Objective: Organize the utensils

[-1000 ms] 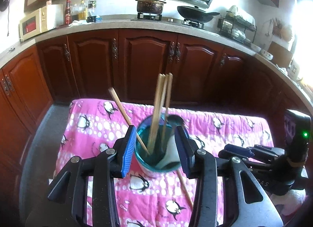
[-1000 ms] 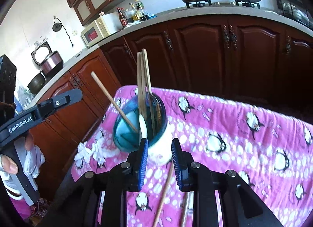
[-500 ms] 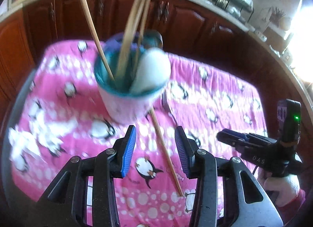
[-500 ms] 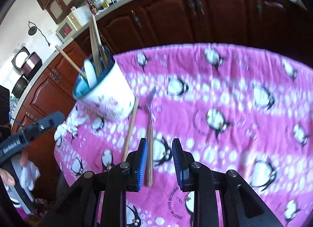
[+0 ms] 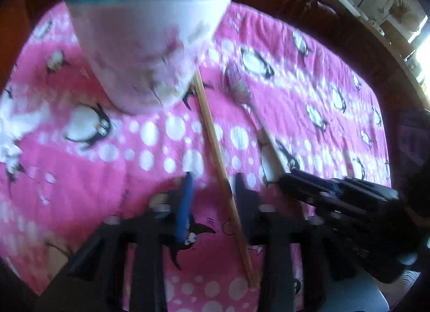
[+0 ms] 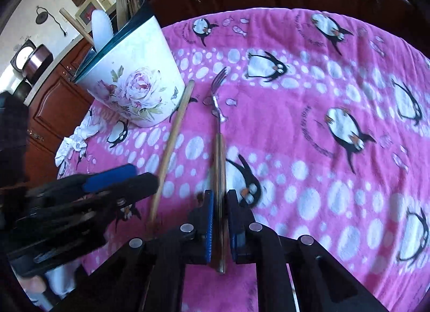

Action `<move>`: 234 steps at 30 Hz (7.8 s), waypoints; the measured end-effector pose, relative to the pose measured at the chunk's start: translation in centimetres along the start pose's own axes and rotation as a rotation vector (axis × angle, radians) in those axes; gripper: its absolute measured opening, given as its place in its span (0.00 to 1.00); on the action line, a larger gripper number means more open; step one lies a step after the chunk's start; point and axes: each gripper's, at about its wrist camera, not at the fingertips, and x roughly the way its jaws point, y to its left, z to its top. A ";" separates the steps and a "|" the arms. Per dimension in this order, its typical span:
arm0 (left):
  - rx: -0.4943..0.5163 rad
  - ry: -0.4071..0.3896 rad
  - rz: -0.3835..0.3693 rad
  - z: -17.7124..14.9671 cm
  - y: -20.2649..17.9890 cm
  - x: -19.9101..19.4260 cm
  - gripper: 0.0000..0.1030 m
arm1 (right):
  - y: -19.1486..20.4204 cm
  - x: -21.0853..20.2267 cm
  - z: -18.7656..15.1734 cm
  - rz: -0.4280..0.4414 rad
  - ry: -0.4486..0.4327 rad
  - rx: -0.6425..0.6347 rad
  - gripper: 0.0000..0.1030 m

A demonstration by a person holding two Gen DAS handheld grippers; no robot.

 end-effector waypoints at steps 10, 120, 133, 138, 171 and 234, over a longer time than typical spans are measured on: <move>0.117 0.074 -0.078 -4.2 -1.0 -2.1 0.06 | -2.3 -5.2 -7.3 0.020 0.121 -0.028 0.08; 0.026 -0.437 0.079 13.7 7.1 -21.0 0.07 | 13.5 -9.9 17.1 0.349 -0.271 -0.168 0.01; 0.014 -0.408 0.081 13.4 6.2 -19.2 0.08 | 10.0 -9.0 16.5 0.288 -0.248 -0.092 0.03; 0.005 -0.405 0.068 13.0 6.1 -19.6 0.31 | 9.4 -9.6 15.8 0.273 -0.251 -0.079 0.08; -0.014 -0.459 0.228 4.2 4.1 -21.5 0.48 | 13.7 -13.7 8.2 -0.020 -0.399 -0.089 0.39; 0.007 -0.528 0.306 2.5 2.9 -23.2 0.48 | 14.6 -13.9 7.4 -0.111 -0.397 -0.099 0.58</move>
